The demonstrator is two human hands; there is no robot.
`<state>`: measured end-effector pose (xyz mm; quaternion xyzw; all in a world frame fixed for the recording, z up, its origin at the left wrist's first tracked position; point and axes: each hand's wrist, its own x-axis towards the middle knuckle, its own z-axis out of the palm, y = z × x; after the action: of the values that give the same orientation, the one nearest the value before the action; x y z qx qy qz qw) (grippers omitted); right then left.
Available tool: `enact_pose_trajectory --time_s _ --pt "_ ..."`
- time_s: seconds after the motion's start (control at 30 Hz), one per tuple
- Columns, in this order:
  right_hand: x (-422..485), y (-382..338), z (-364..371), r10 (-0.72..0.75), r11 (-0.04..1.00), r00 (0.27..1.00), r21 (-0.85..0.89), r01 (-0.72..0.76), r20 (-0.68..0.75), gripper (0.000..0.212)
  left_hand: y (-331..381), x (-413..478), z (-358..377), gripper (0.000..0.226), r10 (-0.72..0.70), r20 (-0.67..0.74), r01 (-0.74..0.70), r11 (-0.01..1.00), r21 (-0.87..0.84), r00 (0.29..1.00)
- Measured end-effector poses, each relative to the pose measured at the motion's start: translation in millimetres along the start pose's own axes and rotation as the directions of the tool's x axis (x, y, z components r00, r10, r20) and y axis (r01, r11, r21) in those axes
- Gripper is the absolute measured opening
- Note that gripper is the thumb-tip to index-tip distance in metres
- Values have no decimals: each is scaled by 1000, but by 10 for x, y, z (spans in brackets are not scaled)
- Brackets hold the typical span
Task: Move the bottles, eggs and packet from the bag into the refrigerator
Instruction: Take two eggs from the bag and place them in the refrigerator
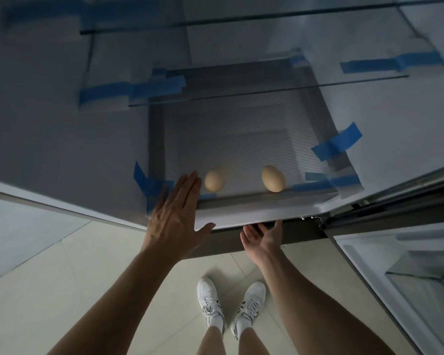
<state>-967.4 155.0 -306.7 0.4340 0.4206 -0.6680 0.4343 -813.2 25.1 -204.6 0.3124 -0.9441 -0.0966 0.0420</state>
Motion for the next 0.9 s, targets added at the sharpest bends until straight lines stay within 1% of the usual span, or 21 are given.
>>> enact_pose_trajectory --time_s 0.13,0.37,0.57,0.63,0.77,0.9 --pt "49 11 32 -8 1000 1000 27 9 -28 71 -6 2 17 102 14 -3 -14 1000 9 1000" --pt "-50 82 117 16 996 999 91 -13 -32 53 -20 -18 23 103 20 20 -21 1000 9 1000" --pt "-24 88 207 22 995 998 96 -17 -55 53 -20 -4 8 104 34 20 -35 999 5 999" --pt "-61 106 223 9 997 999 78 -5 -41 52 -28 -9 6 105 33 23 -33 999 0 999" --pt "-154 158 250 33 996 998 82 -28 -52 46 -28 -13 29 107 24 26 -24 1000 -4 999" --pt "-188 143 320 26 993 1000 111 -26 3 49 -24 -13 23 108 22 32 -21 1000 -7 999"
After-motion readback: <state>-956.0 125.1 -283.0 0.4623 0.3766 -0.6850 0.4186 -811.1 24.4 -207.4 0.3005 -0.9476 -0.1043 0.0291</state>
